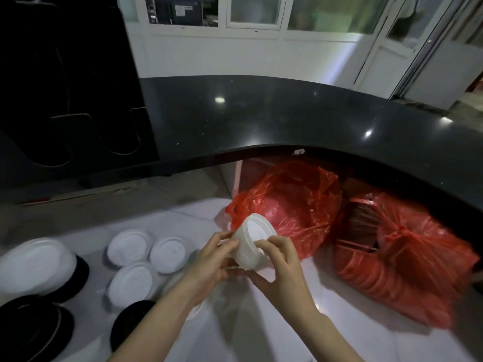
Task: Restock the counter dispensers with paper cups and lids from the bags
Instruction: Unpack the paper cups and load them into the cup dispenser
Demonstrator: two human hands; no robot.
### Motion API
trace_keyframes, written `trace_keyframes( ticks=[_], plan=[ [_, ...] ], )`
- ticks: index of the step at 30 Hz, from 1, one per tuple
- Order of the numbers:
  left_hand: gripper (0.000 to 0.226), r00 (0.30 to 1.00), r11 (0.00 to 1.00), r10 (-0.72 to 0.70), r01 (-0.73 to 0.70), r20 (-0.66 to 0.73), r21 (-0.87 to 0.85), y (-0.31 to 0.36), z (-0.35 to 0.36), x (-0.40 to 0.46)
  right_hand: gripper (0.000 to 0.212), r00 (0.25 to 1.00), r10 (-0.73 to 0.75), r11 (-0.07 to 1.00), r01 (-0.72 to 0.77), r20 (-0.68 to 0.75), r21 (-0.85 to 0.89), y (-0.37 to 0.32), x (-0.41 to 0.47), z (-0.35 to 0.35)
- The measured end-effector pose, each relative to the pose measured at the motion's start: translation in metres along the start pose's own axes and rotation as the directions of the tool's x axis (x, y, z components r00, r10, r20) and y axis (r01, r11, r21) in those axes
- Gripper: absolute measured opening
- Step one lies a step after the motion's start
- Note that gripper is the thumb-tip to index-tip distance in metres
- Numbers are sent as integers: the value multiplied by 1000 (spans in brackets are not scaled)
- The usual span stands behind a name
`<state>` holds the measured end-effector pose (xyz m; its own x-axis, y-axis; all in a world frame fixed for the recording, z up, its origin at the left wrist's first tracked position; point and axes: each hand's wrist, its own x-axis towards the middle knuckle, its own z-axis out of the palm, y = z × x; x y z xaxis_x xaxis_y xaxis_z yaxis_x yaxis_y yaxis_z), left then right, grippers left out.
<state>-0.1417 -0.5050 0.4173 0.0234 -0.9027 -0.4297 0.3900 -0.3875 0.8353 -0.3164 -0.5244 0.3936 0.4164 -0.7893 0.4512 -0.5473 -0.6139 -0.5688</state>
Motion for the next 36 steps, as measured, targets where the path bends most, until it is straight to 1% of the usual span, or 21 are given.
trace_keyframes(
  ticks=[3, 5, 6, 8, 9, 10, 11, 13, 14, 15, 17, 18, 19, 20, 23, 25, 27, 29, 33, 34, 36],
  plan=[
    [20, 999, 994, 38, -38, 2, 99, -10, -26, -25, 63, 999, 7, 1000, -8, -48, -8, -26, -21, 18],
    [13, 991, 948, 127, -110, -39, 298, -20, -47, -36, 61, 998, 1, 1000, -2, -55, -29, -42, -40, 27],
    [12, 978, 895, 201, -161, -55, 417, -27, -58, -40, 61, 999, 1, 999, -4, -50, -55, -48, -50, 31],
    [16, 930, 751, 366, -273, -36, 602, -43, -79, -52, 62, 999, 30, 989, -33, -23, -145, -60, -71, 37],
    [15, 896, 660, 443, -335, 13, 673, -51, -88, -59, 61, 998, 56, 978, -55, -2, -200, -63, -81, 40],
    [13, 860, 541, 503, -396, 92, 742, -58, -95, -66, 62, 996, 90, 965, -81, 25, -251, -64, -89, 43],
    [15, 828, 392, 527, -437, 192, 810, -64, -101, -73, 62, 990, 130, 950, -110, 52, -293, -66, -96, 47],
    [30, 782, 106, 508, -473, 361, 875, -77, -112, -81, 63, 974, 204, 922, -157, 99, -353, -68, -107, 57],
    [39, 790, -7, 459, -453, 406, 891, -84, -115, -83, 63, 966, 226, 914, -165, 127, -371, -70, -111, 63],
    [48, 812, -90, 409, -418, 417, 904, -89, -116, -85, 65, 958, 239, 910, -163, 160, -380, -71, -114, 68],
    [57, 850, -182, 311, -386, 425, 904, -94, -115, -87, 72, 943, 251, 906, -151, 217, -395, -73, -117, 76],
    [59, 874, -176, 249, -383, 417, 907, -95, -114, -87, 74, 941, 251, 903, -143, 227, -405, -72, -116, 77],
    [60, 886, -156, 223, -380, 408, 912, -95, -114, -85, 73, 942, 250, 900, -141, 225, -412, -72, -114, 76],
    [60, 880, -147, 241, -384, 409, 912, -95, -113, -84, 70, 944, 253, 900, -149, 213, -409, -73, -111, 73],
    [49, 820, -115, 384, -413, 424, 903, -86, -107, -81, 56, 958, 252, 914, -189, 138, -359, -75, -105, 61],
    [39, 765, -88, 480, -444, 429, 892, -82, -98, -74, 49, 968, 239, 923, -202, 76, -326, -74, -105, 49],
    [39, 727, -2, 550, -489, 410, 872, -77, -79, -67, 42, 968, 248, 922, -228, 24, -313, -67, -108, 31],
    [40, 706, 93, 592, -539, 389, 837, -71, -50, -58, 35, 961, 273, 905, -272, -46, -326, -53, -112, 6],
    [30, 683, 231, 624, -626, 380, 745, -59, 25, -34, 26, 917, 356, 859, -397, -181, -323, -12, -116, -65],
    [31, 677, 249, 617, -652, 402, 716, -57, 48, -28, 24, 906, 370, 848, -420, -206, -324, -1, -116, -86],
    [29, 643, 237, 599, -712, 478, 662, -54, 93, -13, 25, 887, 374, 826, -451, -270, -337, 21, -114, -127]
  ],
)
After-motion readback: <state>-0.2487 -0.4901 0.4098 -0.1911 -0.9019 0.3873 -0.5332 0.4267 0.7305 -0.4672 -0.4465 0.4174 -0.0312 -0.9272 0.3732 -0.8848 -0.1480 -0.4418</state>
